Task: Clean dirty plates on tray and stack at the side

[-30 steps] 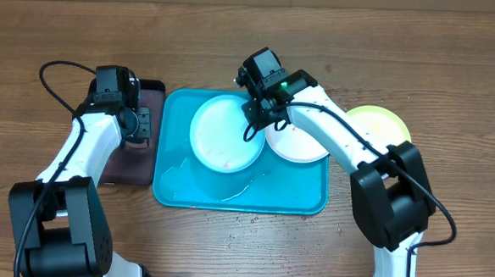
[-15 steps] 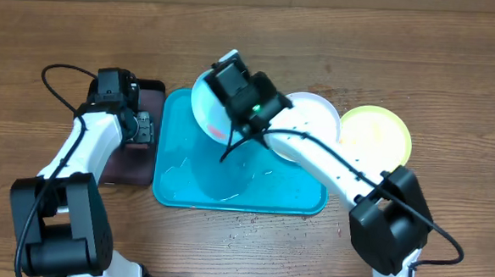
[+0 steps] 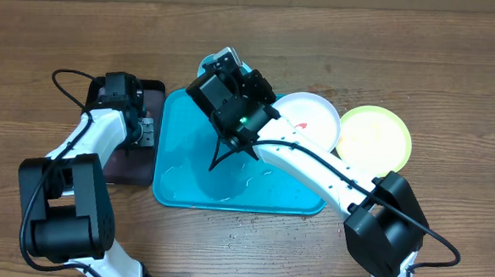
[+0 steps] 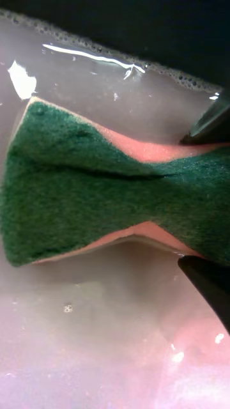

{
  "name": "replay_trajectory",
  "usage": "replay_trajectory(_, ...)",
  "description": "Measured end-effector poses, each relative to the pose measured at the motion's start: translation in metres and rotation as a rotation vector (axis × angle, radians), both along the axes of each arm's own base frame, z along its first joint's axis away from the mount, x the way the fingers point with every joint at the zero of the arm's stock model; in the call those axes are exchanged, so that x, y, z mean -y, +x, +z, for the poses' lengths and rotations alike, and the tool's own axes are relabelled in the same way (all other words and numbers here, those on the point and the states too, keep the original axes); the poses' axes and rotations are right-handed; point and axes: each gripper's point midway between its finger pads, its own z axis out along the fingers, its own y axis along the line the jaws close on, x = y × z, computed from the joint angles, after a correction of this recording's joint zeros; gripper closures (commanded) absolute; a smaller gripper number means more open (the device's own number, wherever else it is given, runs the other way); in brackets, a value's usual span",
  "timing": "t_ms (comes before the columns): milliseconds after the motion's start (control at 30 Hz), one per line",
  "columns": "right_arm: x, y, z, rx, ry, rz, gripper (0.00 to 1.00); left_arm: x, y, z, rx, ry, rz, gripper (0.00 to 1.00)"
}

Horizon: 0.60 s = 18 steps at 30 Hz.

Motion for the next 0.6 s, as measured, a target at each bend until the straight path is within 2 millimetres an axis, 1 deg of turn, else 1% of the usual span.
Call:
replay_trajectory(67, 0.0001, -0.0002, 0.0004, 0.002, -0.002, -0.002, 0.96, -0.0002, 0.0003, -0.001, -0.001, 0.001, -0.001, 0.96)
replay_trajectory(400, 0.0, -0.001, 0.0018, 0.011, -0.008, -0.006, 0.96, -0.0009, 0.0004, -0.0015, -0.002, 0.005, 0.0, 0.96)
replay_trajectory(433, 0.0002, -0.0009, 0.0022, 0.013, -0.008, -0.008, 0.96, -0.0009, 0.0004, -0.0015, -0.002, 0.005, 0.0, 0.91)
replay_trajectory(467, 0.0002, -0.0011, 0.0029, 0.017, -0.011, -0.009, 0.96, -0.001, 0.0003, -0.0015, -0.002, 0.005, 0.002, 0.72)
replay_trajectory(500, 0.0001, -0.0015, 0.0037, 0.022, -0.014, -0.011, 0.96, -0.0014, 0.0002, -0.0013, -0.002, 0.008, 0.002, 0.5)
replay_trajectory(533, -0.0004, -0.0021, 0.0047, 0.027, -0.018, -0.013, 0.96, -0.0023, -0.0002, -0.0008, -0.004, 0.012, 0.004, 0.39)
replay_trajectory(600, -0.003, -0.0043, 0.0068, 0.039, -0.024, -0.012, 0.96, -0.0028, 0.0002, 0.0027, 0.004, 0.015, 0.006, 0.34)
